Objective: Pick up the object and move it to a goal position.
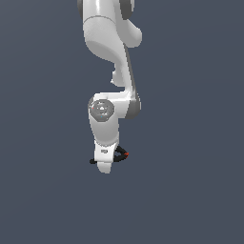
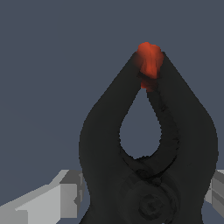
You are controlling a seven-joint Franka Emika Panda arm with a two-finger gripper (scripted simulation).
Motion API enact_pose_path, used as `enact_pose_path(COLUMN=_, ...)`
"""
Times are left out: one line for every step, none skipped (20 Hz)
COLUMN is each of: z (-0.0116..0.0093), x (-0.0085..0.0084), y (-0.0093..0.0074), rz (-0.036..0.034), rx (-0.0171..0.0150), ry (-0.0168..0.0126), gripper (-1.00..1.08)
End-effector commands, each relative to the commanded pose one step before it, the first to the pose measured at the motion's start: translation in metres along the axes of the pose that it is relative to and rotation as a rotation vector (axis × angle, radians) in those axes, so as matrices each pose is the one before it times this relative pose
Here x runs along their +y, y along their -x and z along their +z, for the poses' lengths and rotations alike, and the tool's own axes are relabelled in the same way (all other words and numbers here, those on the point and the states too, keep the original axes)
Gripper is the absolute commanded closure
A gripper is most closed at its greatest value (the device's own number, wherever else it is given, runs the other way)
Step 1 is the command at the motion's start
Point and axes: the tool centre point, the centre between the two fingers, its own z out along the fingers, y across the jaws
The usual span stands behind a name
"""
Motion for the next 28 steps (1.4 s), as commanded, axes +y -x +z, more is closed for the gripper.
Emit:
enact_pose_path(z=-0.02523, x=0.00097, y=0.008, rz=0.00007, rx=-0.00051, ry=0.00339, gripper=1.08)
enact_pose_path(z=-0.01062, x=0.00009, y=0.00354, rz=0.0, rx=0.0, ry=0.0, gripper=1.08)
enact_pose_path(z=-0.01098, x=0.00013, y=0.00328, rz=-0.00063, rx=0.00019, ry=-0.00019, gripper=1.08)
enact_pose_path(z=-0.01145, x=0.00012, y=0.00379, rz=0.0, rx=0.0, ry=0.0, gripper=1.08)
enact_pose_path(z=-0.01148, x=0.00015, y=0.00359, rz=-0.00038, rx=0.00029, ry=-0.00009, gripper=1.08)
enact_pose_path(z=-0.01156, x=0.00014, y=0.0038, rz=0.0, rx=0.0, ry=0.0, gripper=1.08)
enact_pose_path(z=-0.01148, x=0.00018, y=0.00355, rz=-0.00046, rx=0.00051, ry=-0.00008, gripper=1.08)
enact_pose_path(z=-0.0115, x=0.00017, y=0.00375, rz=0.0, rx=0.0, ry=0.0, gripper=1.08)
enact_pose_path(z=-0.01147, x=0.00019, y=0.00373, rz=0.0, rx=0.0, ry=0.0, gripper=1.08)
enact_pose_path(z=-0.0114, x=0.00022, y=0.00357, rz=-0.00036, rx=0.00059, ry=-0.00002, gripper=1.08)
enact_pose_path(z=-0.01137, x=0.00022, y=0.00368, rz=0.0, rx=0.0, ry=0.0, gripper=1.08)
enact_pose_path(z=-0.0113, x=0.00024, y=0.00359, rz=-0.00023, rx=0.00043, ry=0.00001, gripper=1.08)
enact_pose_path(z=-0.01125, x=0.00025, y=0.00363, rz=0.0, rx=0.0, ry=0.0, gripper=1.08)
enact_pose_path(z=-0.01116, x=0.00027, y=0.00357, rz=-0.00027, rx=0.00063, ry=0.00003, gripper=1.08)
enact_pose_path(z=-0.01108, x=0.00028, y=0.00357, rz=0.0, rx=0.0, ry=0.0, gripper=1.08)
enact_pose_path(z=-0.01099, x=0.0003, y=0.00354, rz=0.0, rx=0.0, ry=0.0, gripper=1.08)
enact_pose_path(z=-0.01089, x=0.00031, y=0.00359, rz=-0.00007, rx=0.00048, ry=0.00004, gripper=1.08)
enact_pose_path(z=-0.01078, x=0.00034, y=0.00348, rz=0.0, rx=0.0, ry=0.0, gripper=1.08)
enact_pose_path(z=-0.01066, x=0.00036, y=0.00345, rz=0.0, rx=0.0, ry=0.0, gripper=1.08)
enact_pose_path(z=-0.01053, x=0.00038, y=0.00341, rz=0.0, rx=0.0, ry=0.0, gripper=1.08)
enact_pose_path(z=-0.01039, x=0.0004, y=0.00337, rz=0.0, rx=0.0, ry=0.0, gripper=1.08)
enact_pose_path(z=-0.01021, x=0.00042, y=0.00332, rz=0.0, rx=0.0, ry=0.0, gripper=1.08)
enact_pose_path(z=-0.00987, x=0.00039, y=0.00375, rz=0.00059, rx=0.00036, ry=0.00001, gripper=1.08)
enact_pose_path(z=-0.00931, x=0.00043, y=0.00304, rz=0.0, rx=0.0, ry=0.0, gripper=1.08)
enact_pose_path(z=-0.00876, x=0.00043, y=0.00286, rz=0.0, rx=0.0, ry=0.0, gripper=1.08)
enact_pose_path(z=-0.00824, x=0.00041, y=0.00294, rz=0.00045, rx=-0.00019, ry=-0.00005, gripper=1.08)
enact_pose_path(z=-0.0078, x=0.00043, y=0.00256, rz=0.0, rx=0.0, ry=0.0, gripper=1.08)
enact_pose_path(z=-0.00739, x=0.00042, y=0.00243, rz=0.0, rx=0.0, ry=0.0, gripper=1.08)
